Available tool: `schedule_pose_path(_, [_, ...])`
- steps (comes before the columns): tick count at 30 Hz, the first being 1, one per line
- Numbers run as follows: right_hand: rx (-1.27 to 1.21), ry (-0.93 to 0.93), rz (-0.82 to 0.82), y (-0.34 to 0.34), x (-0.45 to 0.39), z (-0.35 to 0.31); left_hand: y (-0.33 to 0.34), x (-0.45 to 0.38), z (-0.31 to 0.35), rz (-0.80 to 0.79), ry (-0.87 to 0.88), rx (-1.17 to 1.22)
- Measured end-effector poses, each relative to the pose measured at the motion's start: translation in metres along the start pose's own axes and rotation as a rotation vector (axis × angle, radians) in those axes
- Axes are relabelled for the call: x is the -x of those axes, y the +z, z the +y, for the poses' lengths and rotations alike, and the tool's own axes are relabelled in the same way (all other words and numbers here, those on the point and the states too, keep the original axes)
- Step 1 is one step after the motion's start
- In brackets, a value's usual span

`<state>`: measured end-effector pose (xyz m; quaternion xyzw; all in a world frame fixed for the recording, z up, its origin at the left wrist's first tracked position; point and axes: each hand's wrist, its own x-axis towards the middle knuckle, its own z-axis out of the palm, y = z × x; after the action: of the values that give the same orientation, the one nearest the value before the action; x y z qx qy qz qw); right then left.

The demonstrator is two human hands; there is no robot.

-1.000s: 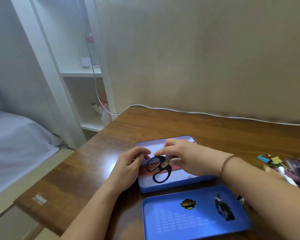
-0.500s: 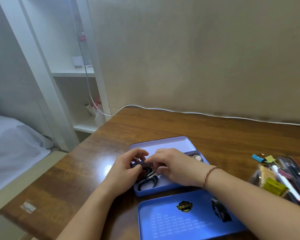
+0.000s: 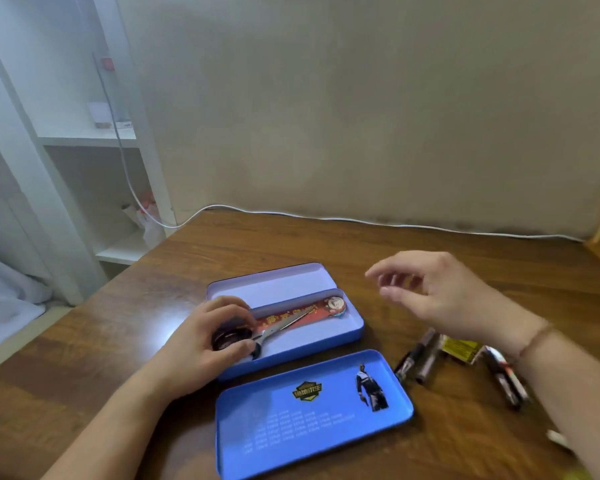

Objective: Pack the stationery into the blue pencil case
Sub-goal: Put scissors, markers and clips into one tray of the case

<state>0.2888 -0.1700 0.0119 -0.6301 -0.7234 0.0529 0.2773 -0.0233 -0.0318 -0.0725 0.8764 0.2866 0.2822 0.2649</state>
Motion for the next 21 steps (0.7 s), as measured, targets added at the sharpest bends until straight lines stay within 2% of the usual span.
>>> schedule_pose_path(4, [0.171, 0.238, 0.03, -0.035, 0.059, 0.04, -0.001, 0.002, 0.008, -0.07, -0.016, -0.066])
schedule_pose_path(8, [0.214, 0.4, 0.045, -0.042, 0.094, 0.053, 0.0, 0.002, 0.012, -0.081, -0.055, -0.049])
schedule_pose_path(11, [0.242, 0.602, -0.158, -0.05, 0.104, 0.057, 0.001, 0.001, 0.013, -0.077, -0.062, -0.022])
schedule_pose_path(14, [0.259, 0.641, -0.36, -0.06, 0.111, 0.056, 0.002, 0.0, 0.014, -0.075, -0.041, -0.013])
schedule_pose_path(21, [0.245, 0.643, -0.506, -0.072, 0.121, 0.05, 0.001, 0.001, 0.014, -0.096, -0.097, 0.004])
